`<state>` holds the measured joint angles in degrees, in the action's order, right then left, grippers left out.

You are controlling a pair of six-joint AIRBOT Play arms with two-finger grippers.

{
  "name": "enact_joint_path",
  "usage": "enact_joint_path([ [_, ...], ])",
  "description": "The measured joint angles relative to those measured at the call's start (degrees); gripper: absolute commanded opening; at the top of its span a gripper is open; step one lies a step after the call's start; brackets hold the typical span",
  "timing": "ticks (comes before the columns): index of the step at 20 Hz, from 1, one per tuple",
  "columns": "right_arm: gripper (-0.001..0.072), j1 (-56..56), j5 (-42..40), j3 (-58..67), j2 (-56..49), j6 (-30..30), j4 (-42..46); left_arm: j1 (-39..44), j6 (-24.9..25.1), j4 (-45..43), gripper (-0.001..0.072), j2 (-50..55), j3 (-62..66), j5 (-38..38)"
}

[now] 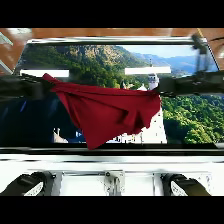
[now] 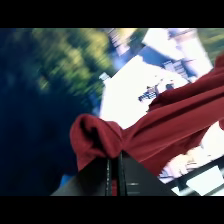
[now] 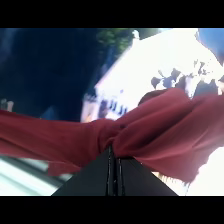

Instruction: Fold the shirts.

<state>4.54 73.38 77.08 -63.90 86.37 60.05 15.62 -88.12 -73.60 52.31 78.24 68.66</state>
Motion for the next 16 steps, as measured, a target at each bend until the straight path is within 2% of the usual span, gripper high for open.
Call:
enact_joint_path([
  [5, 0.0064, 4.15, -17.14, -1.09, -15.43, 3.08, -2.12, -1.81, -3.96, -1.90, 0.0041, 13.27, -4.92, -6.45],
  [8, 0.0072, 5.75, -21.55, -1.29, -22.84, 5.64, -3.58, -2.14, -5.31, 0.55, 0.0043, 23.30, -5.73, -7.74],
  [9, 0.0100, 6.19, -21.70, -1.33, -24.81, 6.16, -3.80, -2.27, -5.64, 2.40, 0.0116, 26.47, -5.86, -8.02],
  [10, 0.0232, 6.40, -21.79, -1.33, -26.18, 6.60, -4.22, -2.29, -5.75, 4.44, 0.0325, 29.03, -5.90, -8.26],
  [11, 0.0547, 6.51, -21.97, -1.33, -27.19, 6.95, -4.44, -2.32, -5.84, 6.49, 0.0550, 31.28, -5.97, -8.26],
  [12, 0.0660, 6.43, -21.90, -1.25, -27.74, 6.95, -4.52, -2.40, -6.01, 8.00, 0.0660, 32.85, -5.86, -8.15],
  [16, 0.0659, 2.51, -17.27, 1.09, -25.64, 2.49, -4.48, -6.21, -4.26, 10.73, 0.0656, 35.08, -3.45, -2.19],
])
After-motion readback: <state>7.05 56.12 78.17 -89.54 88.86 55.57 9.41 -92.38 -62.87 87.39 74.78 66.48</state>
